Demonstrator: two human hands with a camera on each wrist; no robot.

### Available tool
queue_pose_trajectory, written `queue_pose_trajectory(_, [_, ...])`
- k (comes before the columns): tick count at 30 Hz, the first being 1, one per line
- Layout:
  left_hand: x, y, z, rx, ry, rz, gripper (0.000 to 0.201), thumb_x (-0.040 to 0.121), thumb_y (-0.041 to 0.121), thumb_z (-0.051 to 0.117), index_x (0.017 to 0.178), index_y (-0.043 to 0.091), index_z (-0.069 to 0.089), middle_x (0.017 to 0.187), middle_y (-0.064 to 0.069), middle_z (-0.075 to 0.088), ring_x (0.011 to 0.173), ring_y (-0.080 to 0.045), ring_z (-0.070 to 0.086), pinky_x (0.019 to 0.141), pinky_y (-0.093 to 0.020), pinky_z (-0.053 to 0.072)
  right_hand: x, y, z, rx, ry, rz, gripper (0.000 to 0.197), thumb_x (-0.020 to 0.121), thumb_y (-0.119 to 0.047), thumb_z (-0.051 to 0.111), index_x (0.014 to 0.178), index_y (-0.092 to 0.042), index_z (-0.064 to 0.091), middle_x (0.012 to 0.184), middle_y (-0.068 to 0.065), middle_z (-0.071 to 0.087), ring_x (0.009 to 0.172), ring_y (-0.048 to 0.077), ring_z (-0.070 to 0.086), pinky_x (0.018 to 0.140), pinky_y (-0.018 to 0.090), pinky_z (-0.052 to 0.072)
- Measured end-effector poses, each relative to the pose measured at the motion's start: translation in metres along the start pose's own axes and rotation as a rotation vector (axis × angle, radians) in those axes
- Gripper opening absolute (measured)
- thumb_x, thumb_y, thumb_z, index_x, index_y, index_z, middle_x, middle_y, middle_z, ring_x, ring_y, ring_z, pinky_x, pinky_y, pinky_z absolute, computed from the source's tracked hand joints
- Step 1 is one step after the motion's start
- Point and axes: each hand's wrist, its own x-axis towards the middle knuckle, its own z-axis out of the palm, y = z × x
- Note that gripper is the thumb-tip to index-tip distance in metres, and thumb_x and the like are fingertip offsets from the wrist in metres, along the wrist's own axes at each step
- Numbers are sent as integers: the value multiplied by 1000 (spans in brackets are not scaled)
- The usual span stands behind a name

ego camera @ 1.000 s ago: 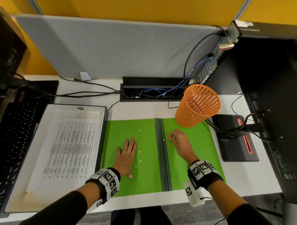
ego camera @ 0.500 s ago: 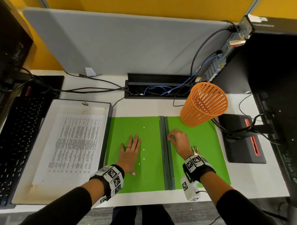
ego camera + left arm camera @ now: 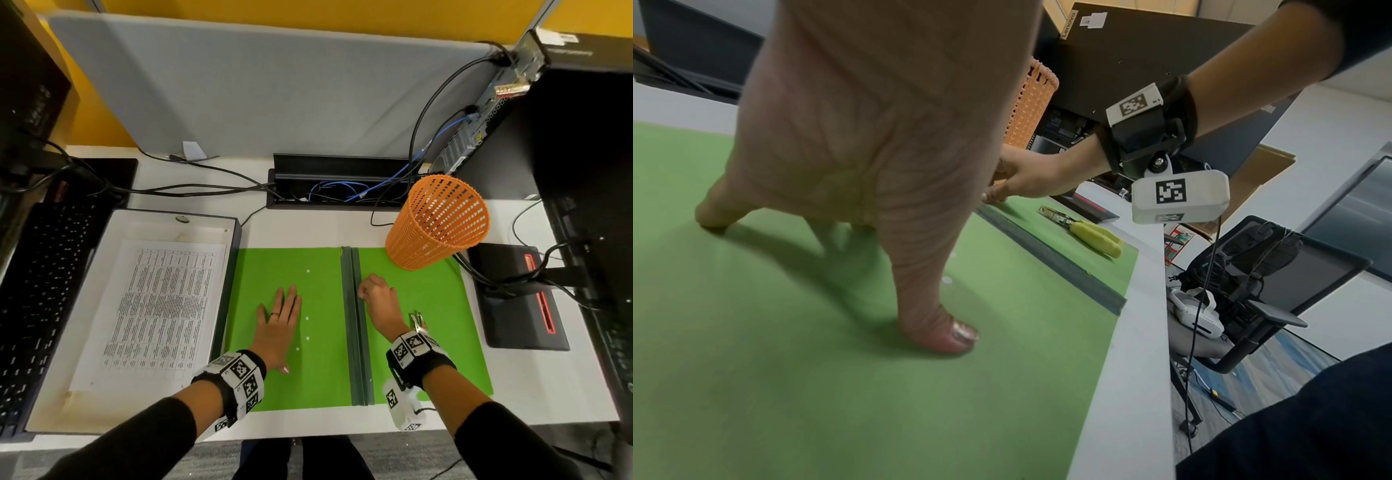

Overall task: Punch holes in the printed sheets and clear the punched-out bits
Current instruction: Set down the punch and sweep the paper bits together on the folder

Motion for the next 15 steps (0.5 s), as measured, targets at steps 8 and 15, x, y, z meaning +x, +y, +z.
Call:
queue_pose_trajectory(8, [1,1,0,9,-3,-2,144,58,49,81,144,2,-24,150,-16,-34,140,-40,-23,113,-61,8,-3,14,0,154,41,17,20,80,17,52,82,0,63,87,14,61,77,23,56,70,38,52])
queue_pose_trajectory(15, [0,-1,1,-4,-3,3,143,58,49,81,143,3,-25,150,-15,-34,140,-39,-23,113,-60,6,6,1,-5,280,92,-17,13,85,4,54,88,2,66,90,14,62,77,19,55,73,34,49])
